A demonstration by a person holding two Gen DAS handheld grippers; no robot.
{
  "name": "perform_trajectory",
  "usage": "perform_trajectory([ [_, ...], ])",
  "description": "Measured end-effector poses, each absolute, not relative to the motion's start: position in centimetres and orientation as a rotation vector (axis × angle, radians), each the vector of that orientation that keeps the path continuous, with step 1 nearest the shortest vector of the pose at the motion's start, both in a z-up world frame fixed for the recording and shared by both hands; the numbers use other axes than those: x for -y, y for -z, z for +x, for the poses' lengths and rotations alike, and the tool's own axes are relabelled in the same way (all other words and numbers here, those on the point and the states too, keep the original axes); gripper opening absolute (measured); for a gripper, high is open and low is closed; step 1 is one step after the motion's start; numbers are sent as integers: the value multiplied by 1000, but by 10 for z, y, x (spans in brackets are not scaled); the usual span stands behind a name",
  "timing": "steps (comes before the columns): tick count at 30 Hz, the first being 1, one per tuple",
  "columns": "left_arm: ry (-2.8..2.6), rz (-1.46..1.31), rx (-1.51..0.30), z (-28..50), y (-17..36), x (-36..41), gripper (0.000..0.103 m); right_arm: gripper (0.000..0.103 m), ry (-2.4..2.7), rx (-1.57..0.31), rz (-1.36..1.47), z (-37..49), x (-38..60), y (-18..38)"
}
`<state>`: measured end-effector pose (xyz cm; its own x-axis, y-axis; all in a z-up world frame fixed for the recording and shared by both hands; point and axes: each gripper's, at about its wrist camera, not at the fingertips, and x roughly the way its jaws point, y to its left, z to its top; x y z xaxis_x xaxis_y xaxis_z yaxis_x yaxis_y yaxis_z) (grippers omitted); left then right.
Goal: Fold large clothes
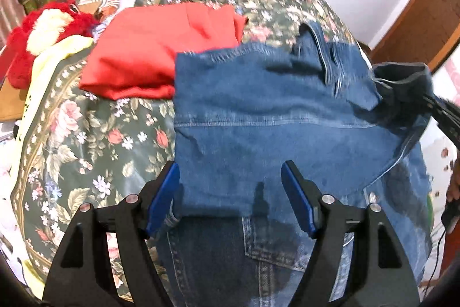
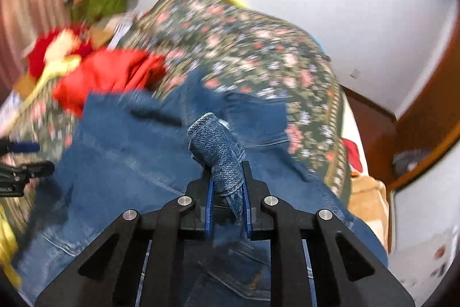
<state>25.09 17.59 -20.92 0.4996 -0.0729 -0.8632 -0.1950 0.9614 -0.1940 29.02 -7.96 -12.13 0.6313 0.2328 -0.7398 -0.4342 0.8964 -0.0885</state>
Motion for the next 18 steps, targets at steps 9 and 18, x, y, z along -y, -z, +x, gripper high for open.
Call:
perform_trajectory([
  [9, -46, -292, -1107, 252, 229, -147, 72, 13, -295, -831, -60, 276, 143, 138],
  [18, -31, -234, -1170, 248, 256, -120, 74, 20, -295, -1022, 112, 285, 184, 191],
])
